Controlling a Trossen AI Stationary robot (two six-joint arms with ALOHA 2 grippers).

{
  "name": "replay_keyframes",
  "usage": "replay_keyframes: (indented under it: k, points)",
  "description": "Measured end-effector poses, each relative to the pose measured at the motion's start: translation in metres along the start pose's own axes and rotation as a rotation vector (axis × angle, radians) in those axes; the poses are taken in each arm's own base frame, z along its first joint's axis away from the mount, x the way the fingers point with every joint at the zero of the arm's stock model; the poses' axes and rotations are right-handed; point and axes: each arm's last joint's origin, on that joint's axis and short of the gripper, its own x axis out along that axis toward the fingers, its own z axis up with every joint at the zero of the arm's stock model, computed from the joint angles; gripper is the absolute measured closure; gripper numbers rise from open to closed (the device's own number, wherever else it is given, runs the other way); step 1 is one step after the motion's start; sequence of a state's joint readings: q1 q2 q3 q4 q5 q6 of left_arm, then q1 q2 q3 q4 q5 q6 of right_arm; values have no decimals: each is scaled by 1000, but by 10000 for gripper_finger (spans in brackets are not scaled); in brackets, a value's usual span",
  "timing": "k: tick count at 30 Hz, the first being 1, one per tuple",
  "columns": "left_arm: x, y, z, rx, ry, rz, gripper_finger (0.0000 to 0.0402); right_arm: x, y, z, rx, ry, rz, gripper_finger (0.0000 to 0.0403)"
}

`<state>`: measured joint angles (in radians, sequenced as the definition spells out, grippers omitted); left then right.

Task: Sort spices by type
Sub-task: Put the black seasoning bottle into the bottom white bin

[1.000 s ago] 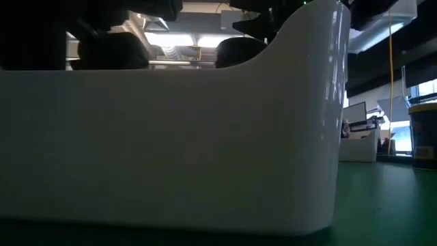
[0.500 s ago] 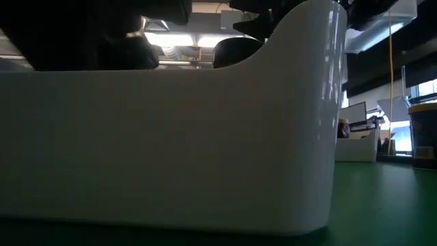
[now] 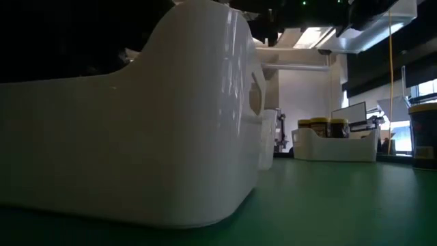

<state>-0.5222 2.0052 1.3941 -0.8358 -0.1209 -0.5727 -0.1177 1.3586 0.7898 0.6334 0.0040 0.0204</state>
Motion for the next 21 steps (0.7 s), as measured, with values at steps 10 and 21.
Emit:
replay_keyframes:
  k: [10,21]
  points:
    - [-19,-1,1,47,54,41,213,0,0,0,0,3,16,39]
    - [-91,1,1,92,50,216,213,0,5,0,8,4,152,42]
